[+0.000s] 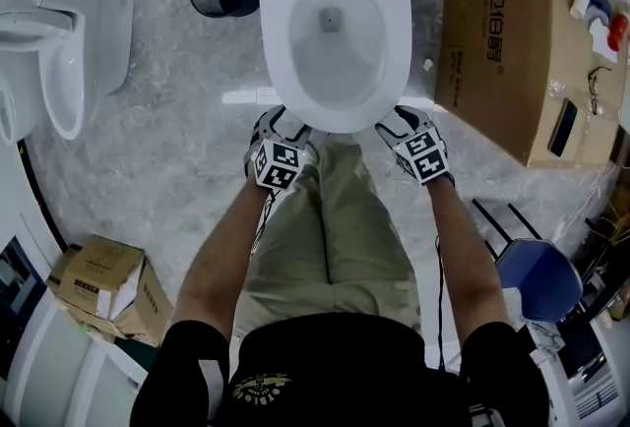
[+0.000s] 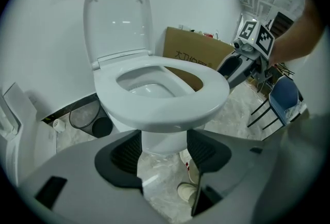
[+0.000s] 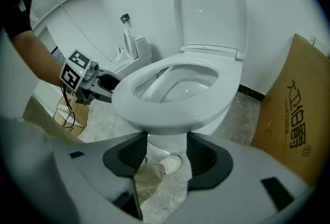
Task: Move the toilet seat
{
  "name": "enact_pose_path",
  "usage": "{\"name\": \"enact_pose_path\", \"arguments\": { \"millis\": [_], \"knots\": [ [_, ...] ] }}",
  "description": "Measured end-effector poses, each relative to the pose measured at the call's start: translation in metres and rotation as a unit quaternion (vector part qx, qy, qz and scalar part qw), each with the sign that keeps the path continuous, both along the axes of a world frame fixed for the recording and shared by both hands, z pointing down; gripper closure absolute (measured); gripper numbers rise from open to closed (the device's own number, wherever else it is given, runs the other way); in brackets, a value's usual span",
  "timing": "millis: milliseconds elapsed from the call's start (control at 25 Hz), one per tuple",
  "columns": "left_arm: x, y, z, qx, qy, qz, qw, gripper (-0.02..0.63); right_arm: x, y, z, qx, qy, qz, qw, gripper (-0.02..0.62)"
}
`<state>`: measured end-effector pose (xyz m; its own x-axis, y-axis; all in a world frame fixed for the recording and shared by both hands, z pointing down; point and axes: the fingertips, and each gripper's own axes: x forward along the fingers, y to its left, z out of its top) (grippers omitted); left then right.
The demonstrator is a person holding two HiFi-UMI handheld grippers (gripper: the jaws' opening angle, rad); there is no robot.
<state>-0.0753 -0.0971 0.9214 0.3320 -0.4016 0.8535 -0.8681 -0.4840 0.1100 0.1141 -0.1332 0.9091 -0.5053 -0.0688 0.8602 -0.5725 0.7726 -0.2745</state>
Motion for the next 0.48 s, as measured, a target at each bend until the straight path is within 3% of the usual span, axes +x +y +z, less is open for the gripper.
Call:
{"name": "enact_pose_path", "arguments": {
  "millis": [480],
  "knots": [
    [-0.005,-0.017,-0.049,-0.003,-0.009,-0.017,0.9998,0.330,-0.003,-0.016,-0.052,-0.005,-0.017,0.006,1.000,0.337]
  ]
}}
